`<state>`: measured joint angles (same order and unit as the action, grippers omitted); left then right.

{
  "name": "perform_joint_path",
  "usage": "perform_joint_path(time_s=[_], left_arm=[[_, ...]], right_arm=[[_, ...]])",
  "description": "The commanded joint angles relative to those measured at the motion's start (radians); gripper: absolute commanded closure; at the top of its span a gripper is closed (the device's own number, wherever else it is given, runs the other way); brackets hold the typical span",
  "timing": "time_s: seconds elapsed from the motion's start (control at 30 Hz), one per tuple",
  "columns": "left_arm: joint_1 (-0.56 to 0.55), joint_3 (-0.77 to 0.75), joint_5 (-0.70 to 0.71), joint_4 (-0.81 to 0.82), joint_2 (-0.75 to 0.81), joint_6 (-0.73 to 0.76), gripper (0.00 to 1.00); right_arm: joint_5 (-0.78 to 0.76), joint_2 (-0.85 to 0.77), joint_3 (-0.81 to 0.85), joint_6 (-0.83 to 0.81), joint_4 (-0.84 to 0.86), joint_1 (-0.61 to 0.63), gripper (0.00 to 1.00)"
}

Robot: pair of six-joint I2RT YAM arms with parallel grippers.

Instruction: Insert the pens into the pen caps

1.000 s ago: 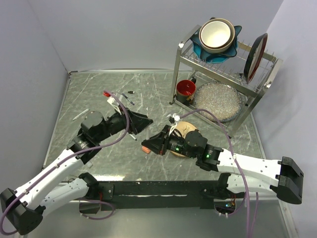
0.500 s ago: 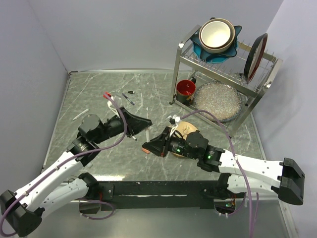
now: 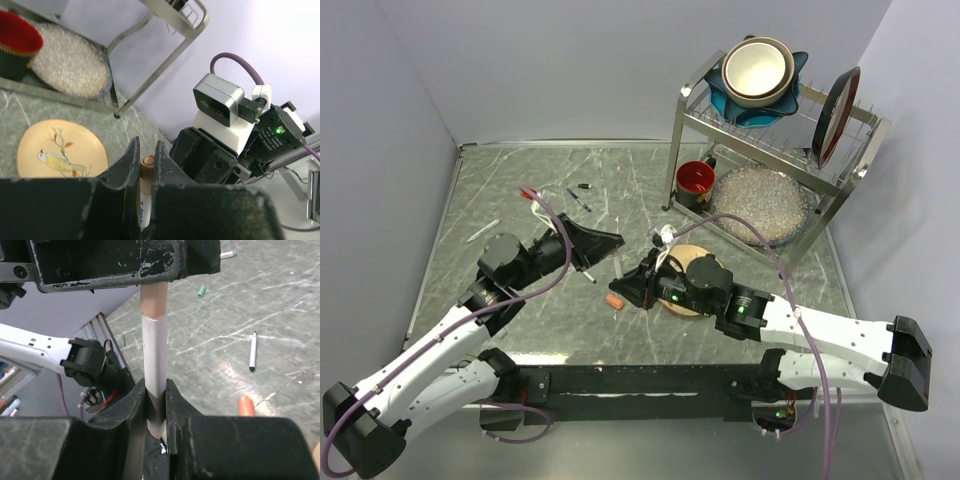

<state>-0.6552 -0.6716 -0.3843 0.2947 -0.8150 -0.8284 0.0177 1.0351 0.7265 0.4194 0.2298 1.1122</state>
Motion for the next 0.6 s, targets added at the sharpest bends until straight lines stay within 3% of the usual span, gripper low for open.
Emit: perform_joint_path(time_s=[0.0, 0.2, 0.43, 0.57], left_arm=[[-0.023, 0.076, -0.137, -0.109, 0.002, 0.000, 0.99], [-0.038, 0.161, -0.194, 0.041, 0.011, -0.021, 0.99], [-0.052, 0.234, -0.258, 0.128, -0.015, -0.064, 0.99], [-0.069, 0.241, -0.229, 0.057, -0.023, -0.071, 0.99]], right_arm=[[-0.056, 0.002, 0.216, -0.045, 0.217, -0.093, 1.00], [0.103, 0.043, 0.272, 0.039, 0.253, -0.199, 1.00], [0.154, 0.046, 0.277, 0.025, 0.292, -0.236, 1.00], [0.134, 0.055, 0.300, 0.009, 0.289, -0.239, 1.00]])
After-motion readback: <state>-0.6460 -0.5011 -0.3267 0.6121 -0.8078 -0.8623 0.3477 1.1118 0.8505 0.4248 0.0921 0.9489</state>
